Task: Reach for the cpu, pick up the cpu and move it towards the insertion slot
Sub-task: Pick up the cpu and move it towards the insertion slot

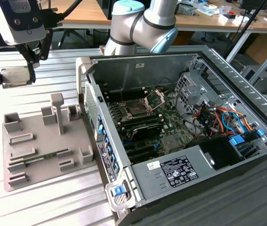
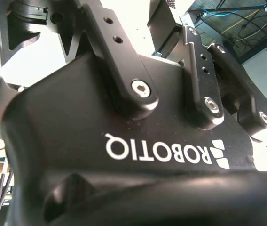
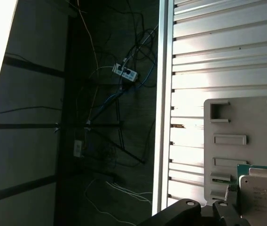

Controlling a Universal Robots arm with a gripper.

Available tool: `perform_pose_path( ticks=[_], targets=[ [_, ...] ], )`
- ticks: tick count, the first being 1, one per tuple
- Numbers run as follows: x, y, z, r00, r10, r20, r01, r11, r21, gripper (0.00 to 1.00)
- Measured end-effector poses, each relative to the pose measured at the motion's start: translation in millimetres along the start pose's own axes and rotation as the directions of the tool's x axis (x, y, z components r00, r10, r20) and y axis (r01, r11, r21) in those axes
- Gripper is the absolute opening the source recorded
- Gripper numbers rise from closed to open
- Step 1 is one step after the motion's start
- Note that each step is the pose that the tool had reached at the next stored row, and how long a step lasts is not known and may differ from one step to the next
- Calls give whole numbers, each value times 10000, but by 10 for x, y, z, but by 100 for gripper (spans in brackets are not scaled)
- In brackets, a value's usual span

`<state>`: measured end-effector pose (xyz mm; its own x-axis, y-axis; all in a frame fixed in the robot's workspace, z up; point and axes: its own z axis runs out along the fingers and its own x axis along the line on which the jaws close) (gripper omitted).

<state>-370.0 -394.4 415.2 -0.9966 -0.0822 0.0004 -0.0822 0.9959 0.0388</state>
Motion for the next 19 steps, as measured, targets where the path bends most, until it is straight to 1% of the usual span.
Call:
perform_pose_path(
  ticks=[19],
  targets=[
    [-76, -6, 0, 10000, 0, 0, 0, 10000, 0, 55]
  ],
)
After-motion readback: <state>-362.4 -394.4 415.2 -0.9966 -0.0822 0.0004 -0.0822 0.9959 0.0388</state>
